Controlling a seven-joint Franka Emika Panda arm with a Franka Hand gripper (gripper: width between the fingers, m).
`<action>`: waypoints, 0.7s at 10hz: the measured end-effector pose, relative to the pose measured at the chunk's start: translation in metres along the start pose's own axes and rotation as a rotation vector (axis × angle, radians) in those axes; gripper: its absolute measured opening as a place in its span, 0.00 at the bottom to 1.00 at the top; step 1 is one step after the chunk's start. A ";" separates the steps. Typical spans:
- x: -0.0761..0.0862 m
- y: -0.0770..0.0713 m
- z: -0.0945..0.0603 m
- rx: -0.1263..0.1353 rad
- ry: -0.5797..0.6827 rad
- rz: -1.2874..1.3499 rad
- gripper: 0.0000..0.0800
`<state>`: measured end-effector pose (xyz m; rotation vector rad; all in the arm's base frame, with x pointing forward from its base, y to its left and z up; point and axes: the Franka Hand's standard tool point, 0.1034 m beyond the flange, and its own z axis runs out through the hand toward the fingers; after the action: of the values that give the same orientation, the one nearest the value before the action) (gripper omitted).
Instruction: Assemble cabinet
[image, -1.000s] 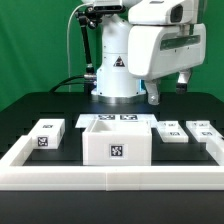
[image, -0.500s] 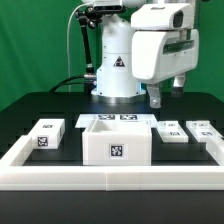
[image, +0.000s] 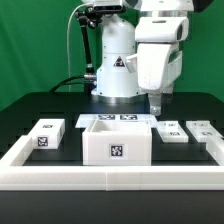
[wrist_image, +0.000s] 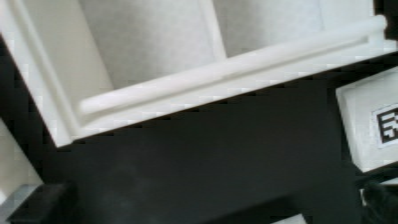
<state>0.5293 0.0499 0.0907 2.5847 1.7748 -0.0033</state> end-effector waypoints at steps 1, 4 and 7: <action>0.000 0.000 0.000 0.000 0.000 0.000 1.00; -0.014 -0.003 0.009 -0.040 0.018 -0.178 1.00; -0.029 -0.005 0.012 -0.073 0.005 -0.287 1.00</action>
Offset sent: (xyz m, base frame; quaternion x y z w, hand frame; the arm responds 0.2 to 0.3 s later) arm -0.0191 -0.0169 -0.0093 -0.0526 0.0220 -0.2051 0.9771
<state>0.5144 0.0241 0.0792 2.2614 2.0877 0.0651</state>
